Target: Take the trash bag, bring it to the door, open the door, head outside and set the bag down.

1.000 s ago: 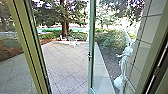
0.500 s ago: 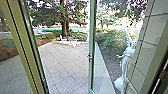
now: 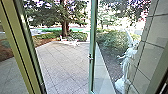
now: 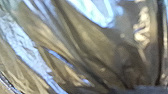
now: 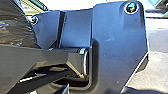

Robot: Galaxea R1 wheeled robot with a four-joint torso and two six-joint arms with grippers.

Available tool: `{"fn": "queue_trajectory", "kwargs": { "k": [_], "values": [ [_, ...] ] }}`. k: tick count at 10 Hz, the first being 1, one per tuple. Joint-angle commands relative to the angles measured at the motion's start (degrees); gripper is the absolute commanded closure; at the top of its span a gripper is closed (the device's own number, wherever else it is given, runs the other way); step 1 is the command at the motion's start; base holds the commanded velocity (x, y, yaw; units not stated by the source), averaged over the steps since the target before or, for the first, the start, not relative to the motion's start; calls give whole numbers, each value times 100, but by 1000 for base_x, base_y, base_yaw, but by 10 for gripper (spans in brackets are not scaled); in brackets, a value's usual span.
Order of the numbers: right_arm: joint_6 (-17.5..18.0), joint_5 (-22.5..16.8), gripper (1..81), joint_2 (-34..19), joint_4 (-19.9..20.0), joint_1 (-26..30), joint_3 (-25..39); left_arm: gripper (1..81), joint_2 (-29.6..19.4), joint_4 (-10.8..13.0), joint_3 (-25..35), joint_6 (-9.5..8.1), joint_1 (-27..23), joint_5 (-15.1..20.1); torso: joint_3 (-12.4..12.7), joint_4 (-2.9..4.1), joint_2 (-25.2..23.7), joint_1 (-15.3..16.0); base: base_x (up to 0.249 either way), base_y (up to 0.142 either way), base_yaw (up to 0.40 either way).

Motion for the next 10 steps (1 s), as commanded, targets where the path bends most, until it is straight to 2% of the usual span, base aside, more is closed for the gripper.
{"fn": "queue_trajectory", "kwargs": {
  "k": [1, 6, 10],
  "values": [
    [-33, -392, 10, 31, -21, 303, 15, 811, -14, 43, 10, 12, -342, 253, 0, 0, 0, 0, 80, 0, 0],
    [-32, -383, 10, 22, -21, 294, 15, 811, -14, 43, 9, 12, -343, 253, 0, 0, 0, -2, 82, 0, 0],
    [-24, -383, 10, 22, -12, 268, 15, 811, -14, 43, 10, 12, -342, 253, 0, 0, 0, -2, 83, -68, 0]
  ]
}}
